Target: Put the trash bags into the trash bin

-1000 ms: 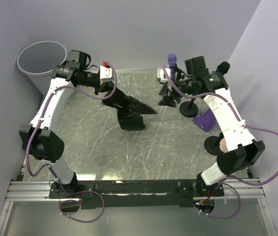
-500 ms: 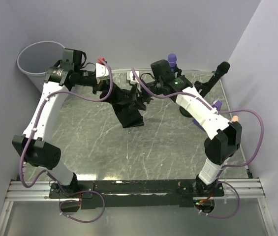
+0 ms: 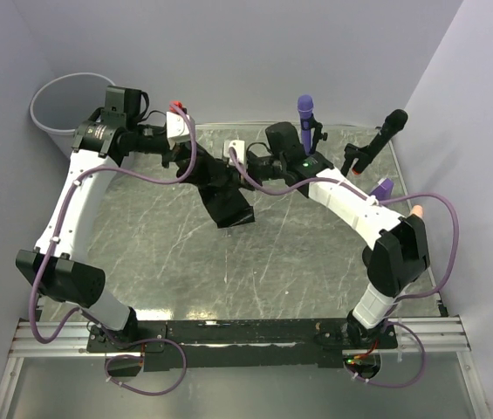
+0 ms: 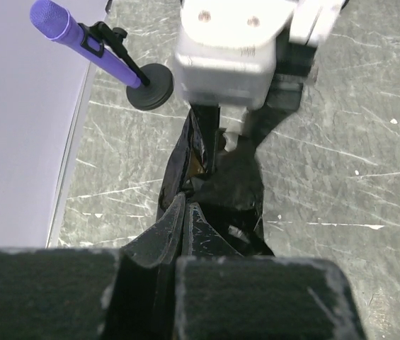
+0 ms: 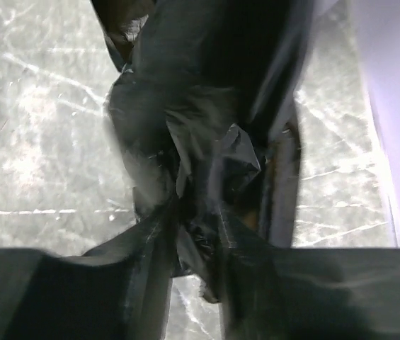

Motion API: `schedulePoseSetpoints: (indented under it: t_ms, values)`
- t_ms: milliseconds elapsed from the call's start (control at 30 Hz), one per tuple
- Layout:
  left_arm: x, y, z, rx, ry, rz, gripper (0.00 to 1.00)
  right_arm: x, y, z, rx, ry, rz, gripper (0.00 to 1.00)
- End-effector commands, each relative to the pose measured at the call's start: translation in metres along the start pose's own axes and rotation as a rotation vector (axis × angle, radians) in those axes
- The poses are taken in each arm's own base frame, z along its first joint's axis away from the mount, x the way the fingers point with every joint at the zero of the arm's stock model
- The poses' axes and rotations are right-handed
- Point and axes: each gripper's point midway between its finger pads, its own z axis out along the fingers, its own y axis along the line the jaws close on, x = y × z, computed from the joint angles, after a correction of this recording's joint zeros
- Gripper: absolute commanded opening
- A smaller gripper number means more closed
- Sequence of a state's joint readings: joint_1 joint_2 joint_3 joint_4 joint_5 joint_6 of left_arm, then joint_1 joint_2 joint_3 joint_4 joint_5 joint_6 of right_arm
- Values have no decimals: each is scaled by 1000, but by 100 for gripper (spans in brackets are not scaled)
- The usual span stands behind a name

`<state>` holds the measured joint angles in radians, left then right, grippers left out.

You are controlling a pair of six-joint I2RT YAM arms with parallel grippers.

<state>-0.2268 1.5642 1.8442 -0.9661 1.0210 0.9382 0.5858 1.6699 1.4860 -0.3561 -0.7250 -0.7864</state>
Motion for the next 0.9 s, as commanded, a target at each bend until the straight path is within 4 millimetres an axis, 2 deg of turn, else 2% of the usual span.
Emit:
schedulePoseSetpoints:
  t_ms: [0, 133, 233, 367, 400, 433, 467, 500, 600, 700, 767, 867]
  values:
    - [-15, -1, -5, -14, -10, 42, 1, -73, -24, -29, 86, -152, -150, 26]
    - [-13, 1, -6, -33, 0, 47, 1, -68, -20, -29, 59, -130, -160, 6]
    - [-10, 4, -8, -54, 17, 46, 1, -67, -21, -33, 66, -123, -142, 0]
    - [-4, 6, -12, -91, 44, 26, 1, -75, -24, -50, 79, -131, -111, 0]
    - [-3, 8, -15, -103, 44, 9, 12, -76, -23, -54, 71, -131, -106, 0]
    - [-3, 11, -19, -127, 49, -22, 41, -80, -21, -60, 66, -136, -102, 0]
    - [-5, 14, -25, -158, 51, -36, 57, -82, -21, -65, 67, -138, -97, 0]
    - [-3, 17, -34, -186, 59, -50, 65, -85, -20, -71, 65, -144, -95, 0]
    - [18, 19, -61, -237, 94, -66, 75, -95, -13, -83, 43, -158, -108, 0]
    - [39, 15, -73, -243, 115, -40, 80, -102, -5, -90, 15, -166, -113, 0]
    - [50, 11, -68, -217, 111, 6, 82, -104, -2, -91, -1, -165, -103, 0]
    - [41, 19, -54, -219, 16, 4, 86, -107, -3, -91, -10, -165, -95, 0]
